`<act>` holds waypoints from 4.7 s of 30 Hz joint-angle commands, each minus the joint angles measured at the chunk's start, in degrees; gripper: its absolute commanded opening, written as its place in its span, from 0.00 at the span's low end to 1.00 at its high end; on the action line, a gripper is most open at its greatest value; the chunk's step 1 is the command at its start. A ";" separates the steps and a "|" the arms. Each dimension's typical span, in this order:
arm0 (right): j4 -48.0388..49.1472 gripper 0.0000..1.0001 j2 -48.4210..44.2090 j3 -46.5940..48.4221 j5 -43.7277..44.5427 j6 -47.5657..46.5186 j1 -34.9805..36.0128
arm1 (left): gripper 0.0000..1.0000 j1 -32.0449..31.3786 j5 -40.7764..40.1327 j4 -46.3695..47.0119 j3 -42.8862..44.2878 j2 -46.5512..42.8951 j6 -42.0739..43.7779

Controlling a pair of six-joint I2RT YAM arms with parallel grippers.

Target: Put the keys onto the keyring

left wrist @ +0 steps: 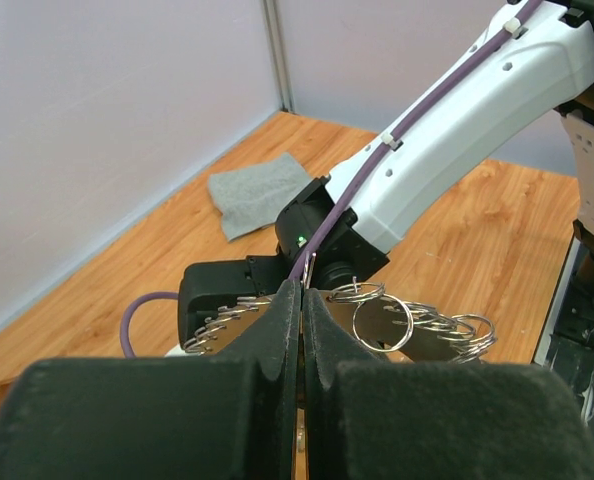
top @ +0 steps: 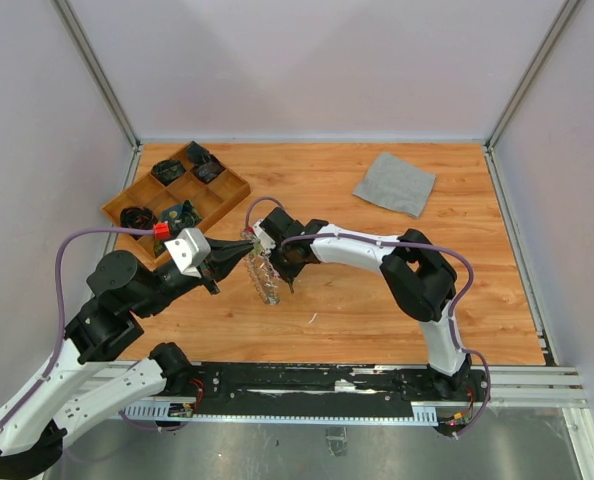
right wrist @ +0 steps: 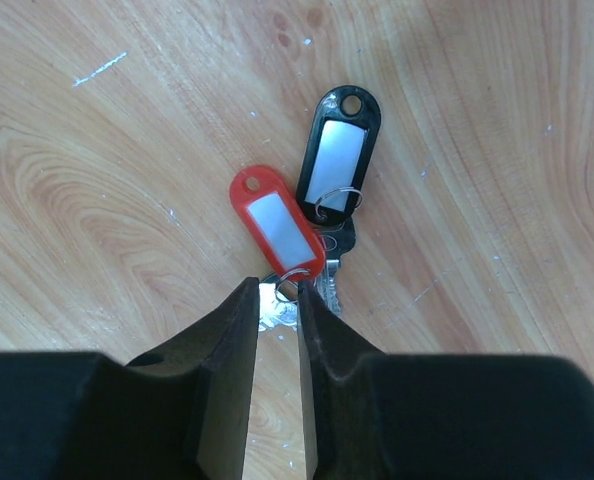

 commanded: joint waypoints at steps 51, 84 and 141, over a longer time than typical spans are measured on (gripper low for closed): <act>-0.88 0.41 -15.40 -8.62 -1.49 1.81 -0.79 | 0.01 0.43 0.23 6.01 1.45 -2.11 -0.60; -7.22 0.33 3.09 4.72 11.84 1.33 4.28 | 0.01 0.47 0.16 4.92 2.03 -2.02 -0.30; 14.42 0.01 -52.09 -28.13 -24.35 5.25 -10.38 | 0.01 0.43 5.14 10.23 0.47 2.40 -3.57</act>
